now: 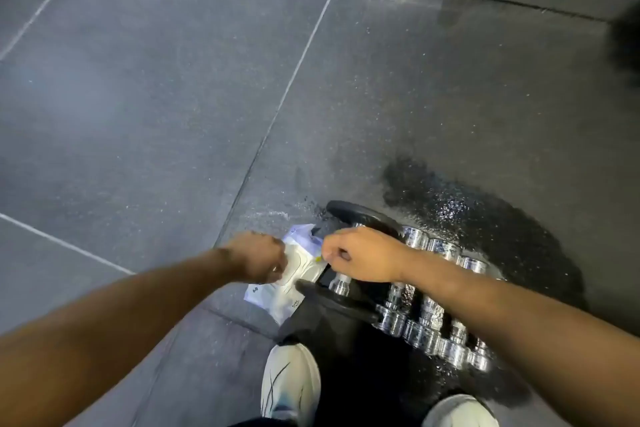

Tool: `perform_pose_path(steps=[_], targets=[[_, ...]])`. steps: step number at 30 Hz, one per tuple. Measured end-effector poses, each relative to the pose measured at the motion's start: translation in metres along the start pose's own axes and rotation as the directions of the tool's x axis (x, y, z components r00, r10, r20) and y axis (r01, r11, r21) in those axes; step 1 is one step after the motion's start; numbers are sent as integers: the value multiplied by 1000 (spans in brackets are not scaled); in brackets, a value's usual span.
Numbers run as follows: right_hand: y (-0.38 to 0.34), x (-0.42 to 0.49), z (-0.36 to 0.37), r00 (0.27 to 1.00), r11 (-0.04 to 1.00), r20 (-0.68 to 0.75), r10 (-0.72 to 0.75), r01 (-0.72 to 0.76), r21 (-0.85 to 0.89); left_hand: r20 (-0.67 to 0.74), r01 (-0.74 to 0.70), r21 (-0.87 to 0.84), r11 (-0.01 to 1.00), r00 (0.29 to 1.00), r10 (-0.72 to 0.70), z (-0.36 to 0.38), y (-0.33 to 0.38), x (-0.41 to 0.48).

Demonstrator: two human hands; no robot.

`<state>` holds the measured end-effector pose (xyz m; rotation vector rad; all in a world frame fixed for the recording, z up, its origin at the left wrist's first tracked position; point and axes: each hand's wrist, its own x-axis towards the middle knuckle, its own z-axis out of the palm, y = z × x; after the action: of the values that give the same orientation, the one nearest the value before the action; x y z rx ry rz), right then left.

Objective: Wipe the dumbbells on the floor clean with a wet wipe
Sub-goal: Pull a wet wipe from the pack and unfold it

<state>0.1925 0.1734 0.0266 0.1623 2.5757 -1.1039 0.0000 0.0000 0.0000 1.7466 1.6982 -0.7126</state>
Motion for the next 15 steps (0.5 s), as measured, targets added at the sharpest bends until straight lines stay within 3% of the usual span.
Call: perform_pose_path(steps=[6,10,15], targets=[[-6,18,25,993,984,104,-61,77,-162,-301,0,-6,1000,954,-1,19,6,7],[-11,15,18,999,991,37,-30,34,-130,-300,126,-69,990,943,-141,24,9,10],[-10,11,17,1000,994,0,16,-16,-105,-383,132,-80,988,911,-152,25,25,13]])
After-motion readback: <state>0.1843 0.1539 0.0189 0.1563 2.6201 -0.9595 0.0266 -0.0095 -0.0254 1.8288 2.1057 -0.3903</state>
